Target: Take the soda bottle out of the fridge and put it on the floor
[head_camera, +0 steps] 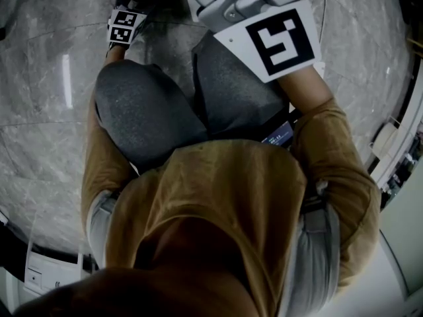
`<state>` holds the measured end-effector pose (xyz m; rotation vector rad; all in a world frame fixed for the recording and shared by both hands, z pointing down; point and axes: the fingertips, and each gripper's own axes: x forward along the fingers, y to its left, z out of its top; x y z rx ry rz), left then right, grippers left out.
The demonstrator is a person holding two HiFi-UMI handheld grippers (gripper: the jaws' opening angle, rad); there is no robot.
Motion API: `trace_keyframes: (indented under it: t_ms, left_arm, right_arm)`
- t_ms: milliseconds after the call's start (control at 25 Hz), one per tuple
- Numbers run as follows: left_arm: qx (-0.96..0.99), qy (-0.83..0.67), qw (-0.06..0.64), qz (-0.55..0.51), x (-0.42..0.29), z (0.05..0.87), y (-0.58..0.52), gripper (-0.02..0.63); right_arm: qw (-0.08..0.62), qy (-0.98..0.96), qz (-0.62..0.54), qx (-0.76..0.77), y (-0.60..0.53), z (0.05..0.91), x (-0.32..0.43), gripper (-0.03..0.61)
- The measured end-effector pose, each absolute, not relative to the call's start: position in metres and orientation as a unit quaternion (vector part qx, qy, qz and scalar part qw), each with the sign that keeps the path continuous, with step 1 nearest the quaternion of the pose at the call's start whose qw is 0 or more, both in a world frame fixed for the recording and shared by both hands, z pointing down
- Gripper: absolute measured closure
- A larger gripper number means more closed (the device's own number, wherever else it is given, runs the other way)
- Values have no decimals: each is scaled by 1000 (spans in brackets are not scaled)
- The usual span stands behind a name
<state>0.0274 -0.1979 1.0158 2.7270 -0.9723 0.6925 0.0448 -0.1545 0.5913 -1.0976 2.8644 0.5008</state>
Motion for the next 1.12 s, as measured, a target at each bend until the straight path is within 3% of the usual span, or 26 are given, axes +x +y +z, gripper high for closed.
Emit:
trace_keyframes:
  t_ms: [520,1120]
  left_arm:
    - [907,-339,104,228,17,1034,-191,307]
    - [894,-355,80,261,-4,1051,-173,307]
  right_arm:
    - [15,920,158,-357,-158,595,49,575]
    - [15,918,160,-363,-158,594,51,575]
